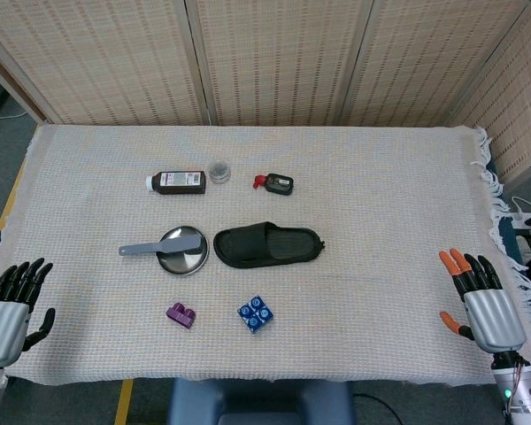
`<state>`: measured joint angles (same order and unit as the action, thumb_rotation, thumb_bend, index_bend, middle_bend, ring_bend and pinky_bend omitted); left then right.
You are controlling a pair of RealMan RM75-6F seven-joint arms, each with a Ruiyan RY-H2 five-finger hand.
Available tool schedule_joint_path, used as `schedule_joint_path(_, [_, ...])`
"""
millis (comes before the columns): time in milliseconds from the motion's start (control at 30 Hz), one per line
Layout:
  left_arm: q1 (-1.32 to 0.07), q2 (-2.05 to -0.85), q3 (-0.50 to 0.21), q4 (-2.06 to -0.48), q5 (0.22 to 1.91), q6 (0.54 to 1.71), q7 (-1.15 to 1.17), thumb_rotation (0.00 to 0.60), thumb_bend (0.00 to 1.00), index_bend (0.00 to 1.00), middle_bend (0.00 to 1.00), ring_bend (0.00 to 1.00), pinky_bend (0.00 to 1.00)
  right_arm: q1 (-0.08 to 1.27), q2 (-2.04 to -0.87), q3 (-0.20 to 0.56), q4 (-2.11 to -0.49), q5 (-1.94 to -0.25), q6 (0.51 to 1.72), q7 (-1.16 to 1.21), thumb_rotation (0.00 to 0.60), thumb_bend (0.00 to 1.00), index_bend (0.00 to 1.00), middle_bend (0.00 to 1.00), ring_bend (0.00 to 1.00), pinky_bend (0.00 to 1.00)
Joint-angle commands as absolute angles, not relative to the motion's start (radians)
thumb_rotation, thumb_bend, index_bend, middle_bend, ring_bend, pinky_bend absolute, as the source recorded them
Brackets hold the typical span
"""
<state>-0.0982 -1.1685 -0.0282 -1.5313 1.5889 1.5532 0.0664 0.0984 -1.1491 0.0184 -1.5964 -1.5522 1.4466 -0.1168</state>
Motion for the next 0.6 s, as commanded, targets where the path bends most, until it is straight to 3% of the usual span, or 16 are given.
schedule_joint_path(33, [-0.099,-1.172,-0.027,-1.53,1.588,1.55,0.076,0.6,0.47,0.0,0.0,0.0,0.12,0.096,-1.147,0.017,-1.6,-1.555,1.45,-0.116,0.6,0.12,0.0,0.0,0.0,0.0])
schedule_joint_path(167, [-0.108,-1.189,-0.035,-1.531,1.576,1.534,0.083,0.6,0.47,0.0,0.0,0.0,0.2,0.096,-1.145,0.018,-1.602,-1.546,1.444,-0.116,0.6,0.12,0.0,0.0,0.0,0.0])
schedule_joint_path(267, [-0.132,-1.211,-0.045,-1.539,1.569,1.502,0.125,0.6,0.47,0.0,0.0,0.06,0.32,0.099,-1.147,0.022,-1.601,-1.54,1.44,-0.117,0.6,0.12,0.0,0.0,0.0,0.0])
schedule_joint_path(400, [-0.208,-1.211,-0.061,-1.609,1.541,1.375,0.232,0.6,0.47,0.0,0.0,0.48,0.78,0.102,-1.149,0.021,-1.601,-1.534,1.429,-0.121,0.6,0.12,0.0,0.0,0.0,0.0])
schedule_joint_path(600, [-0.328,-1.293,-0.123,-1.646,1.464,1.235,0.424,0.6,0.46,0.05,0.1,0.74,0.99,0.101,-1.147,0.023,-1.601,-1.532,1.431,-0.123,0.6,0.12,0.0,0.0,0.0,0.0])
